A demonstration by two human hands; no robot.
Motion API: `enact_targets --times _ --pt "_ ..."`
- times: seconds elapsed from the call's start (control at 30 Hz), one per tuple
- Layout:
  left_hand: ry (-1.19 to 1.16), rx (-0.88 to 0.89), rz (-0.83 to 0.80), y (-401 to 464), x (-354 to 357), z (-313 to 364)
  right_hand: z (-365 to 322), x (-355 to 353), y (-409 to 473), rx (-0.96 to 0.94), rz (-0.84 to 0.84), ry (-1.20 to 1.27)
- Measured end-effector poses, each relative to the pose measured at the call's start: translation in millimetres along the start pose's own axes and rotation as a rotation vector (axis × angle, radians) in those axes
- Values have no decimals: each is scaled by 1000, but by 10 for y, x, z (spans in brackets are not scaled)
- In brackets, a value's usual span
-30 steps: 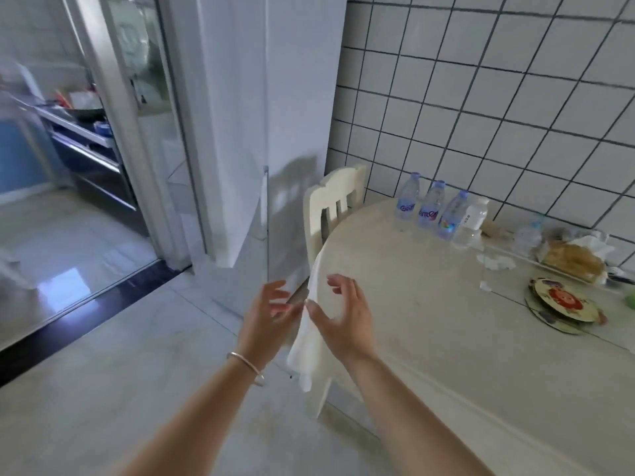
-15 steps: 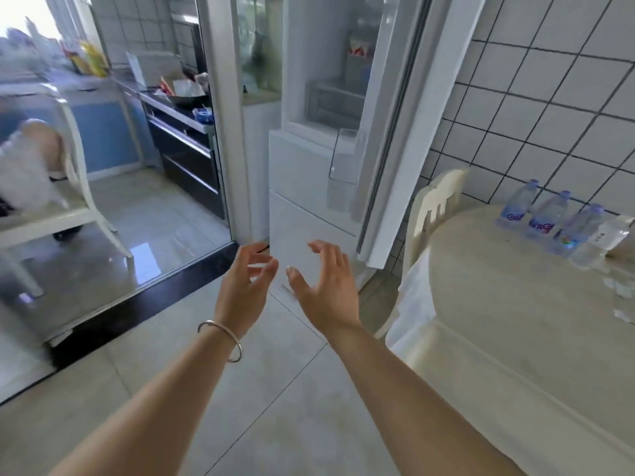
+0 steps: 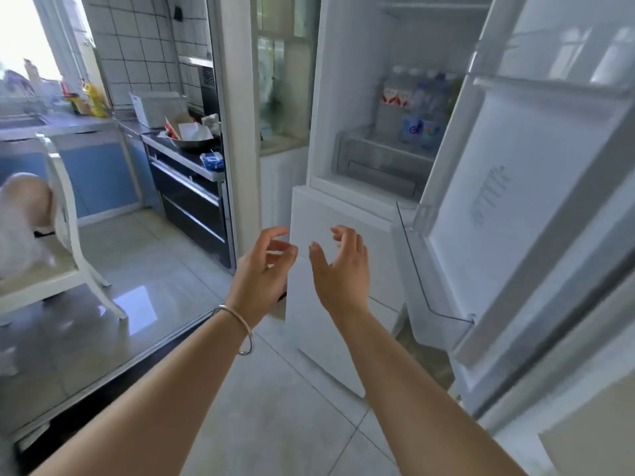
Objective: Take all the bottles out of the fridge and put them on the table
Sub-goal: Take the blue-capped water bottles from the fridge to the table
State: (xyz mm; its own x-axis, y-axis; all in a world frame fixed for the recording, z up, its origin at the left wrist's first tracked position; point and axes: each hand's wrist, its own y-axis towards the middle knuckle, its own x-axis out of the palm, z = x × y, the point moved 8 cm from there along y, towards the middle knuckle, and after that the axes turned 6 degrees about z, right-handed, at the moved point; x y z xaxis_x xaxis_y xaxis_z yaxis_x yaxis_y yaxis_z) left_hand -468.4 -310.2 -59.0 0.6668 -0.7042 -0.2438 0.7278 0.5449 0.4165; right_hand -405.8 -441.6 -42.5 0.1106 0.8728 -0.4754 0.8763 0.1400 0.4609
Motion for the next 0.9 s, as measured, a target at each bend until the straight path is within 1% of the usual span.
enact_targets --times 0.13,0.27,0.4,0.5,0.63,0.8,0.9 --pt "-24 -7 -34 680 18 -399 65 325 532 16 40 -19" --pt "-86 -30 -87 1385 166 -788 265 694 1093 72 125 -36" --pt "-137 5 -218 2181 402 -990 408 1025 1711 143 238 -43" --pt "-60 92 -290 2825 560 -1072 524 1189 2176 213 318 -63" --pt "3 218 -376 3558 935 -1097 703 1262 2728 250 418 -101" --pt "-36 282 -487 4100 1602 -1052 1009 1152 3349 277 575 -142" --pt "-74 265 -521 4417 2038 -1094 1243 1042 3790 285 631 -145"
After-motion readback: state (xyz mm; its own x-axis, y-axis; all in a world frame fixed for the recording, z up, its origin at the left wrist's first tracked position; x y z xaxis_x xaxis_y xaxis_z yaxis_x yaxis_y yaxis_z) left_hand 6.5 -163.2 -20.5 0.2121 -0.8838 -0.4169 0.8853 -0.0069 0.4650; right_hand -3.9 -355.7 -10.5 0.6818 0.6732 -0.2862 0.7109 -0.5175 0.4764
